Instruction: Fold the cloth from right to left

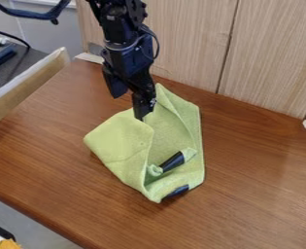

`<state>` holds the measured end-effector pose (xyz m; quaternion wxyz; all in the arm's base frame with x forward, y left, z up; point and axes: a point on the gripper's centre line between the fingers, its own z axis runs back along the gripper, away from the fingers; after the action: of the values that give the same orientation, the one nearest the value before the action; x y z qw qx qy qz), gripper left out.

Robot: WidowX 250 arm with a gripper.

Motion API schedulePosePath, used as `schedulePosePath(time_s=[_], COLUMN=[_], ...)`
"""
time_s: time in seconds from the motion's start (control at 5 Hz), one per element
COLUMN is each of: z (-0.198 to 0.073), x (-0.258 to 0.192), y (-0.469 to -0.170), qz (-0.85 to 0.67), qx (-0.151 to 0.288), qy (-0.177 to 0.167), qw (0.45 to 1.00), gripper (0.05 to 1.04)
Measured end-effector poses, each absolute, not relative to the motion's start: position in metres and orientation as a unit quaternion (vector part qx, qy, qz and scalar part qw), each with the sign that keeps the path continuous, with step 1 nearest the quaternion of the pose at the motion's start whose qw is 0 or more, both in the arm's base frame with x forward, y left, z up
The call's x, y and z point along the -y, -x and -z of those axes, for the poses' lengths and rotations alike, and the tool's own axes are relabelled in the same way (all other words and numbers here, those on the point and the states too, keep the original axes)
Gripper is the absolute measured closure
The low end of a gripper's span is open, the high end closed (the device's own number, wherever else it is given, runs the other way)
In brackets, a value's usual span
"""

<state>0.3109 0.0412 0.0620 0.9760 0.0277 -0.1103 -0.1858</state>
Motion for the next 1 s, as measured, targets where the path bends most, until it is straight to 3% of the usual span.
schedulePosePath(time_s=[0.2,0.4,1.0], z=[-0.052,-0.046,-0.023], x=[-0.039,-0.006,0.059], y=[-0.308,-0.302,-0.255], qz=[0.187,0.226,0.299], qx=[0.094,0.079,0.063], qy=[-0.024,-0.022,-0.017], qw=[0.978,0.971,0.952], gripper=[0.083,0.083,0.083])
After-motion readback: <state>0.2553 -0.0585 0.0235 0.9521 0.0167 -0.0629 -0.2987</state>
